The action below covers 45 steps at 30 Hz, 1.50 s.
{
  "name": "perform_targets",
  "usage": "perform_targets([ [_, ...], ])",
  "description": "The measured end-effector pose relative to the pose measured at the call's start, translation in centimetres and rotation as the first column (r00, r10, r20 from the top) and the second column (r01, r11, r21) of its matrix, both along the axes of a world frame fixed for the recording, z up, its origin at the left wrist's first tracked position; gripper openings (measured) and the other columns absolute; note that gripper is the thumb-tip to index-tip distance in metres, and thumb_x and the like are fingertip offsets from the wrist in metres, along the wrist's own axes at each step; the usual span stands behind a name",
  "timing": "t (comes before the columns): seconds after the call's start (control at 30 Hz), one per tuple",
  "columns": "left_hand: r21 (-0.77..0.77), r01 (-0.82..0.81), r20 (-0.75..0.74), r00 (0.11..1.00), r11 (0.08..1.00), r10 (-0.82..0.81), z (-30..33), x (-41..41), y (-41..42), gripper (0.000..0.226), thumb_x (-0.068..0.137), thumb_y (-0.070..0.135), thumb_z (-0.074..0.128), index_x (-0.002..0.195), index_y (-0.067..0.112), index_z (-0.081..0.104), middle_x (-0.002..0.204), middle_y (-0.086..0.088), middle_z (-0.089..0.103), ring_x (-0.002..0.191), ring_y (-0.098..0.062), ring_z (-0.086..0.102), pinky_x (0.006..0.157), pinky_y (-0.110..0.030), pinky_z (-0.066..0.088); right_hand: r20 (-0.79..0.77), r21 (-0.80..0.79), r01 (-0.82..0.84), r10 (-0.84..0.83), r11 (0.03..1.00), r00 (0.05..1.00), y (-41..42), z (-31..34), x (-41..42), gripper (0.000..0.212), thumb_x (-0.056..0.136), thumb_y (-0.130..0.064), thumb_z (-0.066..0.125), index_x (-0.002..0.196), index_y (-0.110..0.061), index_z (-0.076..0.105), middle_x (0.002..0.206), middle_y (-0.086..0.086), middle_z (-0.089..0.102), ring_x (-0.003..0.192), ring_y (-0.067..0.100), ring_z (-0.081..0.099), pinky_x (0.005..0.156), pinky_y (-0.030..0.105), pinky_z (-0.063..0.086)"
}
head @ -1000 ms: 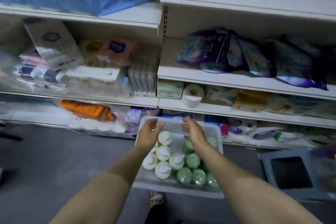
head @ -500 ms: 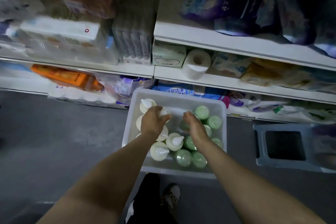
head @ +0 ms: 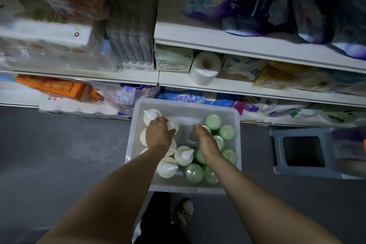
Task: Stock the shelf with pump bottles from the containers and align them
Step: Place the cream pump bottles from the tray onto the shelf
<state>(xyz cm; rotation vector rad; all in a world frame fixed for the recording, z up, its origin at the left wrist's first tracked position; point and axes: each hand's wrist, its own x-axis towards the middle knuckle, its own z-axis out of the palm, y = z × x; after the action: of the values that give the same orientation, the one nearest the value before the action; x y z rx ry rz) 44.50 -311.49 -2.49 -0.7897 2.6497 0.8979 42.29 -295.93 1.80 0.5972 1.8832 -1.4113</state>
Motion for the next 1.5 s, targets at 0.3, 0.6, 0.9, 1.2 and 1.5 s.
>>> perform_targets([
  [0.3,0.331,-0.056,-0.163,0.980,0.942,0.115,5.1,-0.1,-0.2,0.046,0.079,0.024,0.082,0.118,0.008,0.065,0.115,-0.009,0.069,0.105,-0.025,0.061,0.090,-0.029,0.046,0.028,-0.088,0.108,-0.106,0.990,0.994,1.4,3.2,-0.1,0.042,0.101,-0.045,0.045,0.130,-0.019,0.060,0.141,0.005,0.057,0.128,0.019,0.052,0.115,0.047,0.036],
  [0.6,0.432,0.096,-0.391,0.916,0.897,0.091,18.5,-2.2,1.4,0.027,0.082,0.027,0.079,0.103,0.014,0.070,0.100,-0.001,0.073,0.095,-0.015,0.068,0.085,-0.033,0.055,-0.083,-0.164,0.057,-0.071,0.985,0.994,2.1,12.5,-1.3,0.036,0.100,-0.054,0.042,0.122,-0.036,0.064,0.135,-0.009,0.054,0.132,0.017,0.044,0.103,0.045,0.039],
  [0.9,0.300,0.089,-0.641,0.756,0.950,0.131,35.3,-5.6,2.1,0.032,0.076,0.046,0.079,0.095,0.020,0.074,0.090,0.010,0.072,0.084,-0.002,0.065,0.073,-0.018,0.050,-0.261,-0.488,0.006,-0.152,0.873,0.953,2.1,25.5,-3.2,0.030,0.091,-0.047,0.060,0.109,-0.027,0.074,0.112,0.002,0.074,0.109,0.020,0.064,0.076,0.042,0.056],
  [1.2,0.554,0.241,-0.680,0.684,0.797,0.265,44.9,-7.0,2.4,0.081,0.065,0.058,0.077,0.134,0.021,0.057,0.120,0.001,0.067,0.111,-0.017,0.064,0.103,-0.045,0.048,-0.237,-0.697,0.057,-0.305,0.714,0.922,0.3,37.2,-6.3,0.043,0.093,-0.049,0.052,0.119,-0.020,0.071,0.123,0.013,0.069,0.119,0.036,0.060,0.087,0.051,0.055],
  [1.5,0.390,0.415,-0.786,0.615,0.822,0.062,47.4,-8.4,0.0,0.098,0.080,0.010,0.079,0.151,0.047,0.024,0.123,-0.003,0.066,0.114,-0.020,0.063,0.102,-0.044,0.048,-0.431,-0.662,-0.067,-0.306,0.747,0.849,-1.7,42.5,-9.0,0.045,0.095,-0.052,0.046,0.120,-0.025,0.071,0.109,0.003,0.075,0.108,0.028,0.066,0.084,0.043,0.054],
])
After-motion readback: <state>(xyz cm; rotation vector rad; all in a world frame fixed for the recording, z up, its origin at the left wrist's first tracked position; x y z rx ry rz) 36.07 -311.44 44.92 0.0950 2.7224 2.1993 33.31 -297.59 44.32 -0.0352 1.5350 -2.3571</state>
